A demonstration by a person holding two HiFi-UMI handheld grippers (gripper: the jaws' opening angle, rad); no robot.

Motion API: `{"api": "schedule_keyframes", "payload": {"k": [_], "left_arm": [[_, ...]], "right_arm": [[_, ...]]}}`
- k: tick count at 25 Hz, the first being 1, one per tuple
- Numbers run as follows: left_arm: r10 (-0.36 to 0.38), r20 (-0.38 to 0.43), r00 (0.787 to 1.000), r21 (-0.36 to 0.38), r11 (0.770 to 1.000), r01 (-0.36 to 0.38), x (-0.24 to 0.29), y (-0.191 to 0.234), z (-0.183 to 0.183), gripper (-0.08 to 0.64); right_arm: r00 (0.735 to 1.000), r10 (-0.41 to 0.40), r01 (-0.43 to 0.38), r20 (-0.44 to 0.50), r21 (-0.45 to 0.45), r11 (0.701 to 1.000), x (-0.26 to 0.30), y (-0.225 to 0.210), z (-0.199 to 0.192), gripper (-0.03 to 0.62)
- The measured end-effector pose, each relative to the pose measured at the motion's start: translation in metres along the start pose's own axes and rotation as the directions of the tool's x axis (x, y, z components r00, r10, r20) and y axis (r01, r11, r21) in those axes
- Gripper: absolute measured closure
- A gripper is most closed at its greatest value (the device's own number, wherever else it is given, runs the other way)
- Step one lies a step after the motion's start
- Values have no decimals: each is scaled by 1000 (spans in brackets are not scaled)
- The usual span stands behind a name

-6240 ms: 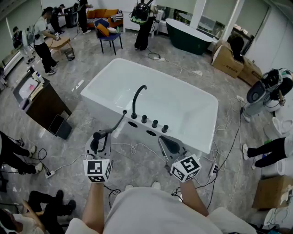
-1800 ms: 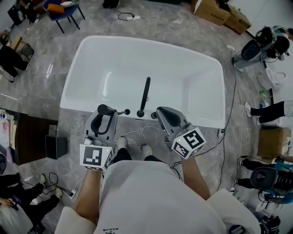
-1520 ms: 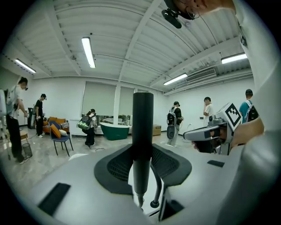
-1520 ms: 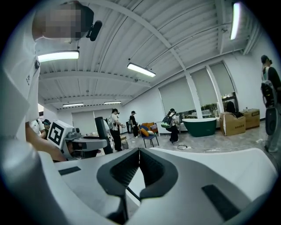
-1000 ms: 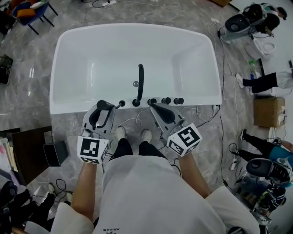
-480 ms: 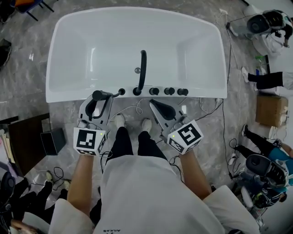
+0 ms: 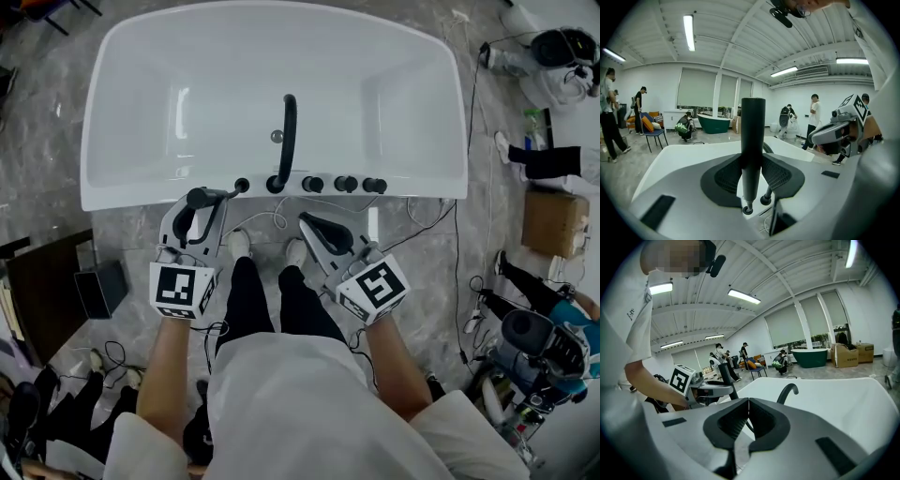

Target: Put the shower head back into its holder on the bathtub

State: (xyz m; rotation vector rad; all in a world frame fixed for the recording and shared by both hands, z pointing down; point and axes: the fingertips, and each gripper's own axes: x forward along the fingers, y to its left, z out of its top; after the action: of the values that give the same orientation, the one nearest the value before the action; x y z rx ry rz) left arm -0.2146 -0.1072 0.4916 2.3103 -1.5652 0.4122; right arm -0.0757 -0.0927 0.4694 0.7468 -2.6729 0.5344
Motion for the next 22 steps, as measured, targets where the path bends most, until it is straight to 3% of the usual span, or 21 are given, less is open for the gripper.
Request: {"api": "schedule_keyframes", "payload": {"k": [7,22], "left_arm": [[-18,-19,1000,2,1000,18,20,-6,-17,423],[33,-81,996,5,999,-33,70,-4,-75,423]], "right_arm": [[1000,-2,2,1,3,1000,1,-3,-13,575],[999,-38,40,-33,44,998,-5,-33,-52,575]]}}
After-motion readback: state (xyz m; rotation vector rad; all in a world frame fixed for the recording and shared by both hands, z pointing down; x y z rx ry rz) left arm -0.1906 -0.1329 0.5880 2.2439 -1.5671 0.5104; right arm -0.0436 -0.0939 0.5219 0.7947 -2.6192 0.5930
